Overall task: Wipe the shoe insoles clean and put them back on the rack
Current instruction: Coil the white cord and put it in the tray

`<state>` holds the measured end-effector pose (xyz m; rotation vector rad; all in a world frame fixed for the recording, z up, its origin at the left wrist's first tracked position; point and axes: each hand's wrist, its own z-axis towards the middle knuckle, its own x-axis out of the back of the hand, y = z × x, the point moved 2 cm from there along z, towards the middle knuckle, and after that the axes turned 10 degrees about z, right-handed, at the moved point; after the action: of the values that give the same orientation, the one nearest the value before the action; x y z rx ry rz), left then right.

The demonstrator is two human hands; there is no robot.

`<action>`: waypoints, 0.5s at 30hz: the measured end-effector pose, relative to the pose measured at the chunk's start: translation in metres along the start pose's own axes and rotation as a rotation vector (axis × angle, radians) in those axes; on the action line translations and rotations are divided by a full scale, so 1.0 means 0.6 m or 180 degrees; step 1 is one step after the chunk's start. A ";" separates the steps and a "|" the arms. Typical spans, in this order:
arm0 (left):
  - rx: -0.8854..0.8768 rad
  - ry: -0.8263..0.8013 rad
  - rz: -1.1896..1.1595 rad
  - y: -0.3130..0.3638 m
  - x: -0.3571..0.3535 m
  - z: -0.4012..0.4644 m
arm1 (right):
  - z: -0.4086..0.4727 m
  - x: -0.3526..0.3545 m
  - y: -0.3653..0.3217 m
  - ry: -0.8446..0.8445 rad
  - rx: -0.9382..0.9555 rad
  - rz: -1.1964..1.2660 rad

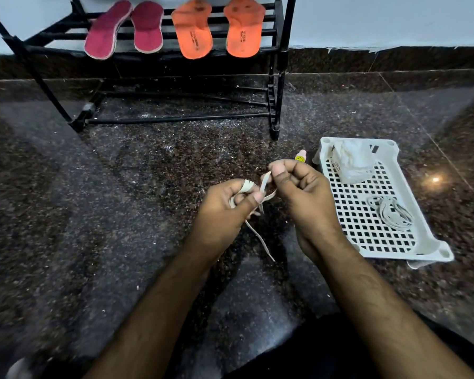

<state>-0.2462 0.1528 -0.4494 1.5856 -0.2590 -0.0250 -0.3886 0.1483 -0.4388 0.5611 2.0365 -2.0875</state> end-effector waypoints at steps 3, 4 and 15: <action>-0.0002 0.0409 0.0179 -0.006 0.010 0.004 | 0.003 -0.001 -0.005 0.0130 -0.0073 0.0263; -0.0004 0.0485 0.0267 -0.008 0.014 0.005 | 0.003 0.000 -0.006 0.0149 -0.0061 0.0325; -0.0256 0.0681 0.1571 -0.022 0.040 0.011 | 0.003 0.003 -0.019 -0.0058 -0.0772 0.1055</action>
<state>-0.2222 0.1424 -0.4591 1.3956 -0.4681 0.5076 -0.3949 0.1477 -0.4289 0.7714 1.9867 -1.6274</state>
